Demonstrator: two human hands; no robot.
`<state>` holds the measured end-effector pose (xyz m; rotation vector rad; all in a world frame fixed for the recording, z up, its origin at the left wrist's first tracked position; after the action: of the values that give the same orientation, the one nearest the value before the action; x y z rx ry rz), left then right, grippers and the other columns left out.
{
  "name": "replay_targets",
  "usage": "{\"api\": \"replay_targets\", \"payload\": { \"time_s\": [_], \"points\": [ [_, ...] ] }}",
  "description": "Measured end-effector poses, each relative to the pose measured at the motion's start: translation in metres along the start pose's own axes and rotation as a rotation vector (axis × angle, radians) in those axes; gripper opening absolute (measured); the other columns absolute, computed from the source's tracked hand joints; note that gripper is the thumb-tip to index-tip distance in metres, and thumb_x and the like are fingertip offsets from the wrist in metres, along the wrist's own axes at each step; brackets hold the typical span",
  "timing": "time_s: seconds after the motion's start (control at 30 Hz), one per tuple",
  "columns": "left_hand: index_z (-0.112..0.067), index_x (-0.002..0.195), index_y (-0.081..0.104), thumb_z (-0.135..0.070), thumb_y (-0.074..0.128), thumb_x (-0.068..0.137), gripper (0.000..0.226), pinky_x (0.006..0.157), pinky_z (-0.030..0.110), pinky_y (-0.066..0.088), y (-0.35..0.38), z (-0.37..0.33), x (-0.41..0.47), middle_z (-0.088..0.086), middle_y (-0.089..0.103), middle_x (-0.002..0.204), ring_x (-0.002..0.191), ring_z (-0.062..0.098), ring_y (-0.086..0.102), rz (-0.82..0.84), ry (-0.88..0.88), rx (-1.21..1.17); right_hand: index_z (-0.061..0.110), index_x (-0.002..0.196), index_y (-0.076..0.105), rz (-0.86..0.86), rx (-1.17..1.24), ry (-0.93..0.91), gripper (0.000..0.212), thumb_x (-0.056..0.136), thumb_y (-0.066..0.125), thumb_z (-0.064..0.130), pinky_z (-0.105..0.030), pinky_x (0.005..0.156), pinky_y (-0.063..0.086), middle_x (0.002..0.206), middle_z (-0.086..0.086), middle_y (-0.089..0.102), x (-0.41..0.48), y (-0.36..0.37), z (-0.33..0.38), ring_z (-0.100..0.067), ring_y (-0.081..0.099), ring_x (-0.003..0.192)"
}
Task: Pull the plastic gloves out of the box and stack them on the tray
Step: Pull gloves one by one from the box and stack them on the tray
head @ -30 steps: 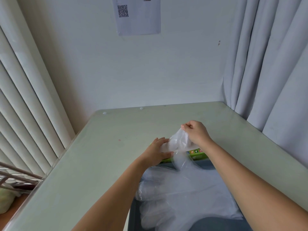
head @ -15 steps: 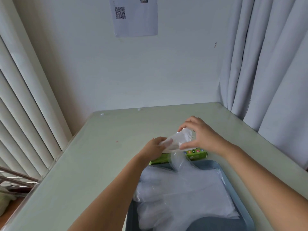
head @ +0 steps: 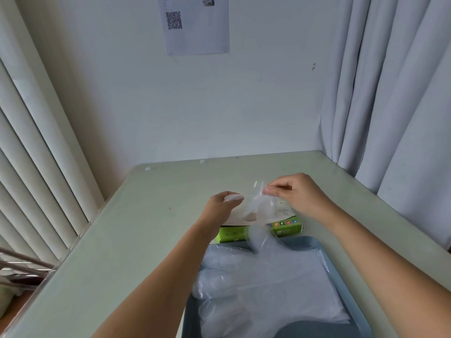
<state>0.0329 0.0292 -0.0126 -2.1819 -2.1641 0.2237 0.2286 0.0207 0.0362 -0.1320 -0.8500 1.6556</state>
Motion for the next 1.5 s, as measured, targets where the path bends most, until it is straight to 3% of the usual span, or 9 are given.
{"api": "replay_targets", "payload": {
  "time_s": [0.17,0.27,0.43,0.63,0.83,1.0,1.13,1.37,1.5],
  "points": [
    [-0.015,0.103,0.06,-0.008,0.057,0.091,0.014,0.088,0.034,0.048,0.002,-0.003,-0.008,0.002,0.061,0.102,0.098,0.018,0.057,-0.278,0.055,-0.127,0.011,0.084,0.076,-0.152,0.291,0.175,0.009,0.079,0.076,0.019,-0.01,0.064,0.05,0.07,0.004,0.073,0.006,0.0,-0.005,-0.002,0.066,0.062],
    [-0.017,0.098,0.057,-0.013,0.056,0.09,0.008,0.083,0.029,0.045,0.007,-0.02,-0.031,-0.002,0.059,0.102,0.096,0.013,0.055,-0.502,0.444,-0.127,0.005,0.088,0.074,-0.192,0.36,0.213,0.011,0.085,0.07,0.015,-0.016,0.057,0.051,0.07,-0.004,0.073,0.009,0.006,-0.004,-0.009,0.067,0.061],
    [-0.015,0.101,0.062,-0.032,0.065,0.08,0.027,0.084,0.023,0.041,0.038,-0.027,-0.04,-0.003,0.061,0.1,0.095,0.014,0.054,-0.164,0.979,0.533,0.012,0.072,0.068,-0.246,0.174,0.196,0.019,0.09,0.064,0.015,-0.024,0.059,0.051,0.062,0.002,0.067,0.022,0.012,0.002,-0.011,0.061,0.056],
    [-0.008,0.11,0.062,0.001,0.058,0.086,0.026,0.07,0.039,0.054,0.036,-0.002,-0.014,0.004,0.066,0.089,0.075,0.023,0.063,-0.15,0.828,0.683,-0.003,0.077,0.065,-0.27,0.015,0.228,0.029,0.093,0.059,0.021,-0.043,0.074,0.056,0.075,-0.015,0.07,0.034,0.02,0.003,-0.029,0.068,0.072],
    [-0.021,0.13,0.05,-0.015,0.064,0.088,0.045,0.068,0.029,0.05,0.025,0.0,-0.012,-0.007,0.051,0.093,0.073,0.014,0.057,-0.104,0.732,0.708,0.004,0.076,0.064,-0.259,0.164,0.364,0.025,0.095,0.056,0.017,-0.035,0.071,0.053,0.075,-0.01,0.067,0.039,0.017,0.001,-0.019,0.062,0.067],
    [-0.015,0.097,0.068,-0.016,0.072,0.079,0.018,0.052,0.025,0.043,0.025,-0.01,-0.004,0.001,0.053,0.081,0.061,0.02,0.055,-0.226,0.841,0.743,0.007,0.088,0.068,-0.177,0.273,0.388,0.022,0.098,0.051,0.016,-0.035,0.072,0.054,0.077,-0.01,0.065,0.041,0.02,0.0,-0.021,0.06,0.07],
    [-0.009,0.07,0.067,-0.001,0.08,0.063,0.018,0.05,0.019,0.033,0.026,-0.007,0.003,0.005,0.054,0.07,0.05,0.019,0.05,-0.178,0.909,0.836,0.01,0.071,0.065,-0.328,0.308,0.374,0.032,0.099,0.049,0.014,-0.038,0.071,0.056,0.071,-0.008,0.064,0.048,0.015,-0.003,-0.021,0.059,0.064],
    [-0.001,0.093,0.064,-0.011,0.06,0.09,0.011,0.074,0.027,0.042,0.009,0.019,0.015,0.011,0.062,0.097,0.087,0.029,0.059,0.055,0.712,0.957,-0.005,0.071,0.06,-0.498,0.197,0.393,0.04,0.1,0.042,0.015,-0.04,0.071,0.057,0.047,-0.003,0.059,0.061,-0.002,-0.028,-0.023,0.057,0.053],
    [-0.011,0.123,0.057,-0.014,0.048,0.097,0.028,0.081,0.028,0.039,0.012,0.019,0.017,0.009,0.059,0.11,0.1,0.028,0.055,0.114,0.66,1.013,0.009,0.061,0.048,-0.401,0.214,0.406,0.05,0.091,0.055,0.05,-0.037,0.071,0.053,0.056,-0.007,0.052,0.056,0.008,-0.028,-0.022,0.054,0.057]
  ]
}}
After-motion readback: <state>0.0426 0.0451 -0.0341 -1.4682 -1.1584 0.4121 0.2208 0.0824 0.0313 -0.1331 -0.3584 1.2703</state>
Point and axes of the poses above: each hand's wrist, its own x-axis towards the middle knuckle, its own y-axis out of the palm, z = x × y, the point moved 2 cm from there along x, towards the middle knuckle
